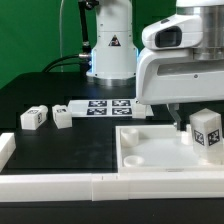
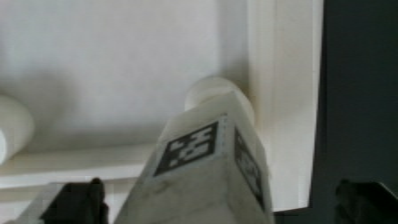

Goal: Assemble one leg

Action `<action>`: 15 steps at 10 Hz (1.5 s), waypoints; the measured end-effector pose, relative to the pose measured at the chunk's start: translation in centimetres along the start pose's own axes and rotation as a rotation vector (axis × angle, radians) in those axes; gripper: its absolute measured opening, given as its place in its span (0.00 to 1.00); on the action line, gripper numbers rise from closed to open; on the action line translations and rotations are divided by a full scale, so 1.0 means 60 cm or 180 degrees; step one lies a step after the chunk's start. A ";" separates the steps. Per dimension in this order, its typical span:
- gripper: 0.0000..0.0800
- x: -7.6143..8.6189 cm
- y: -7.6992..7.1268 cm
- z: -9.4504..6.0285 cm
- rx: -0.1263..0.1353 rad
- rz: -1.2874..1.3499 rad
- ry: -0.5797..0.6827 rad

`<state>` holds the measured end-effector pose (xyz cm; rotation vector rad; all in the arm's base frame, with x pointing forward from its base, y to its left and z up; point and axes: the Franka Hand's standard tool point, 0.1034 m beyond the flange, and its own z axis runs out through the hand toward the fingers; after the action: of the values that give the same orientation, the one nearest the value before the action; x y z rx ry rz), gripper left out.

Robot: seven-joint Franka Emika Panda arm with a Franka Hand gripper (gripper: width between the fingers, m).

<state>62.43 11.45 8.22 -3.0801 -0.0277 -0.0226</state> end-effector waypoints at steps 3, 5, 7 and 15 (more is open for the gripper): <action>0.70 0.000 0.004 0.001 -0.0013 -0.0390 -0.0001; 0.53 0.000 0.004 0.001 -0.0013 -0.0390 -0.0001; 0.36 0.000 0.004 0.002 -0.0013 -0.0385 -0.0002; 0.36 -0.001 -0.001 0.006 0.0090 0.2679 0.0045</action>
Offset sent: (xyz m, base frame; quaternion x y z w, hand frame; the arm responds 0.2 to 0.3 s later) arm 0.0000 0.0000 0.0000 0.0000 0.0000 0.0000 1.0000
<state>62.38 11.50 7.85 -2.7966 1.2225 -0.0030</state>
